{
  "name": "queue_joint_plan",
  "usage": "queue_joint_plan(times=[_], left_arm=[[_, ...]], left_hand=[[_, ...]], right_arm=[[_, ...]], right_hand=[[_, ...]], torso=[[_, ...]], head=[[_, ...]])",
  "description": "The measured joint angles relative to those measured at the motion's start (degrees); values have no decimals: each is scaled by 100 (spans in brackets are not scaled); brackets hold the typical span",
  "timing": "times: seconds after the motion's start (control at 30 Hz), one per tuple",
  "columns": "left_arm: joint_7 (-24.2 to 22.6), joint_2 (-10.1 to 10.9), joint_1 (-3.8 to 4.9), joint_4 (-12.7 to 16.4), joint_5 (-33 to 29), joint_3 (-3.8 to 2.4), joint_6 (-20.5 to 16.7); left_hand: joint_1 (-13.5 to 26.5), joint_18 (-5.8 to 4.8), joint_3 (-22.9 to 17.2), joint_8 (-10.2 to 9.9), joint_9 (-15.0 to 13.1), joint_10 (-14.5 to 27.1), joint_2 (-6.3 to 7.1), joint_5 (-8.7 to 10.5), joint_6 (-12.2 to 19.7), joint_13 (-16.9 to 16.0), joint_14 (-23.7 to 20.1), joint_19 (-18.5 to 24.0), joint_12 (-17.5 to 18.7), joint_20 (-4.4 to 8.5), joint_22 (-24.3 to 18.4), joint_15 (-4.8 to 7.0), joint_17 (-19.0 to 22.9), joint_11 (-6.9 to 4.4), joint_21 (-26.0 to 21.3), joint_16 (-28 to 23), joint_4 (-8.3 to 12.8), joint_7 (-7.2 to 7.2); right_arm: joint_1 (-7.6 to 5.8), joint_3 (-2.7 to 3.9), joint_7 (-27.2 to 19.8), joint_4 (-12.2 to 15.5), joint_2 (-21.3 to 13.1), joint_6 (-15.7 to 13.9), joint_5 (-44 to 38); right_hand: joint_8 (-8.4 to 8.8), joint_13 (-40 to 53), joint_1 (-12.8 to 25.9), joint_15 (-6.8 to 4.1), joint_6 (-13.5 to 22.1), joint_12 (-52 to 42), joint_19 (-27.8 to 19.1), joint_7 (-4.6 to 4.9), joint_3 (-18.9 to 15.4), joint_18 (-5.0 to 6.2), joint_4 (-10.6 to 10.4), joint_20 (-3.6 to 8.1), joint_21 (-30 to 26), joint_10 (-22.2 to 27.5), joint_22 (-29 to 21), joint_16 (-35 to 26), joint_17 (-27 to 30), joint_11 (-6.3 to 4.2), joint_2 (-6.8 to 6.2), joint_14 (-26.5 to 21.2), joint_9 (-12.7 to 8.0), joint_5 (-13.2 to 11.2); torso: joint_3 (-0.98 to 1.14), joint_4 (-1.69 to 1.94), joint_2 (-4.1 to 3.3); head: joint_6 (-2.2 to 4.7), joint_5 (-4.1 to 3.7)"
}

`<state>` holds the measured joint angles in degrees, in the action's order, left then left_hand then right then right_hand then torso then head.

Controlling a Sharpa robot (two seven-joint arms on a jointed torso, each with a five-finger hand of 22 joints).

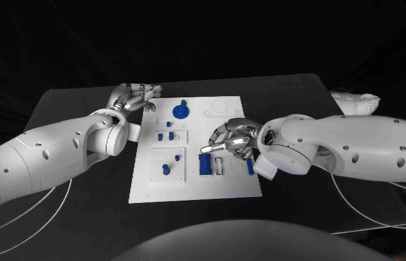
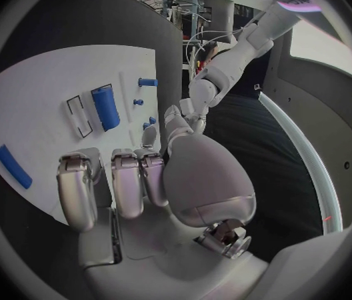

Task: Assemble the parts on the task board

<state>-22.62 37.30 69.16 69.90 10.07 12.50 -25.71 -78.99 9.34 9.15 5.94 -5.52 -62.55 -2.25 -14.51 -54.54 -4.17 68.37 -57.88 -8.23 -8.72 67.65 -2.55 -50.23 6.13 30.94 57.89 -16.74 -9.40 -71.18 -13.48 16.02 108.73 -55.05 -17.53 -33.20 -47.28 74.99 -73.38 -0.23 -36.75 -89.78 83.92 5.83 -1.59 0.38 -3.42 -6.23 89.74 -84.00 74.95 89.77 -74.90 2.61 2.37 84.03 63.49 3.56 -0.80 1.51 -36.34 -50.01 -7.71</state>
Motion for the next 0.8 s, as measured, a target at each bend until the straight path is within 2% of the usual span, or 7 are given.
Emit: queue_joint_plan(times=[0.13,0.23,0.37,0.63,0.8], left_arm=[[0,0,0,-1,0,-1,2],[0,3,0,-1,0,-2,3],[0,8,0,-1,0,-1,4],[0,17,-1,0,2,0,7],[0,19,-1,0,2,1,8]], left_hand=[[0,0,0,0,0,0,0,0,0,0,0,0,0,0,0,0,3,0,0,0,0,0],[0,-1,0,0,0,0,0,0,0,0,0,0,0,0,0,0,7,0,0,0,0,0],[-24,0,0,0,1,0,-24,0,0,0,0,0,0,0,0,0,7,0,0,0,0,0],[-24,0,0,0,1,0,-24,0,0,0,0,0,0,0,0,0,6,0,0,0,0,0],[-24,0,0,0,1,0,-24,0,0,0,0,0,0,0,0,0,6,0,1,0,0,0]], right_arm=[[137,0,11,93,-8,-17,-744],[256,-4,88,96,34,-24,-1227],[375,-6,233,56,119,-26,-1688],[483,-6,551,-89,287,-25,-2191],[528,-4,691,-218,421,-36,-2349]], right_hand=[[-85,0,-50,0,38,0,0,-4,27,0,27,0,0,0,0,0,-2,0,-3,0,115,0],[-161,0,-107,0,38,0,0,-3,51,0,51,0,0,0,0,0,-5,0,54,0,181,0],[-212,1,-158,0,38,0,20,-3,76,0,76,20,0,0,-1,0,-4,0,60,0,233,-1],[-287,18,-282,-22,27,-30,20,-14,148,0,148,19,0,1,-1,0,-4,0,184,-20,328,-1],[-307,18,-334,-41,18,-62,-1,-23,204,0,152,40,0,1,-2,0,-4,-40,237,0,341,-1]], torso=[[-3,3,2],[-4,0,2],[-3,-1,2],[-2,2,1],[-3,2,0]], head=[[0,-8],[0,-4],[0,-2],[0,-16],[0,-25]])
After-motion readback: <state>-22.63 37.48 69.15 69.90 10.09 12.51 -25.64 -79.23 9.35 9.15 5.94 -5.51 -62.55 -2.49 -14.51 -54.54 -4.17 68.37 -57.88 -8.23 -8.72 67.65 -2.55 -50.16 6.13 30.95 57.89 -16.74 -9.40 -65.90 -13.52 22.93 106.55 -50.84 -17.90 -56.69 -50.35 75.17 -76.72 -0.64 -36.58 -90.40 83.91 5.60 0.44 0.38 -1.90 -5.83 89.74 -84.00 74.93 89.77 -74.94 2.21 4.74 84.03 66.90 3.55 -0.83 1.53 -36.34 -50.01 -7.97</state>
